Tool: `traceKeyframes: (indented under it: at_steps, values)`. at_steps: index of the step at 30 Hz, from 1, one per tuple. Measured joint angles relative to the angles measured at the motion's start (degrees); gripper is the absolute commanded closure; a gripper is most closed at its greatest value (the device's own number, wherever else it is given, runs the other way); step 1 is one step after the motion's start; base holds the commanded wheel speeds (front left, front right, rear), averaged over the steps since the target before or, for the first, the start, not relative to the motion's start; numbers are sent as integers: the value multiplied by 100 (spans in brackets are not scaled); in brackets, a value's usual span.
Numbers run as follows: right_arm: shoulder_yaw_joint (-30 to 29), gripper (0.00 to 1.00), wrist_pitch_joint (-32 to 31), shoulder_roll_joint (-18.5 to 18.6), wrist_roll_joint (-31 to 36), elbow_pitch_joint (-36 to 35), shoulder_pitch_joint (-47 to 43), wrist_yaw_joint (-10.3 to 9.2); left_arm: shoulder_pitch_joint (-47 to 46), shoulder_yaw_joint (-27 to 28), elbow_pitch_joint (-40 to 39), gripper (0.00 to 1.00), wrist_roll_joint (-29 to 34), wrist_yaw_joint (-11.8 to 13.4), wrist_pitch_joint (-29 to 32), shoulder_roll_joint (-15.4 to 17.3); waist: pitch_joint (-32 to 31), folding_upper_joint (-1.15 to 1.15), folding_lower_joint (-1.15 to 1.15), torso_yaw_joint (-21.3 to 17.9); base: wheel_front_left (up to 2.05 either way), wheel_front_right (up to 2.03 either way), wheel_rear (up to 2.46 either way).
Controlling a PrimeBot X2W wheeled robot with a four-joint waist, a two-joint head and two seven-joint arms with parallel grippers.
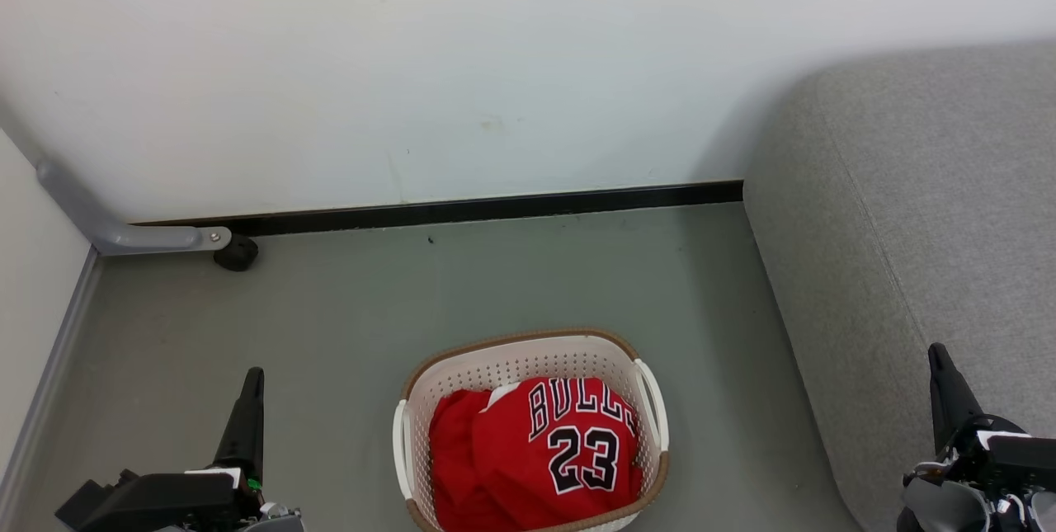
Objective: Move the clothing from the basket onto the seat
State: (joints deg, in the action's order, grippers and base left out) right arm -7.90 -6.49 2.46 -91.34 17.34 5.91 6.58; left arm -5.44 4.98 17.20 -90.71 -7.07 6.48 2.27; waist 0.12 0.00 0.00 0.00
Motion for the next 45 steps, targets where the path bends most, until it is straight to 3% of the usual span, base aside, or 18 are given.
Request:
traceKeyframes:
  at_steps: [22, 23, 45]
  values:
    - [5, 100, 1, -18, 2, 81, -13, -4, 26, -7, 80, 100, 4, 2, -1, -11, 0, 0, 0, 0, 0, 0, 0]
    - [9, 0, 1, -37, 3, 143, -55, -5, 72, -10, 142, 0, 5, 3, -1, -26, 0, 0, 0, 0, 0, 0, 0]
    - [302, 0, 120, -25, 430, 431, 80, -10, 109, -250, 474, 0, 308, 8, -381, -48, 32, 0, 0, -3, 0, 0, 0]
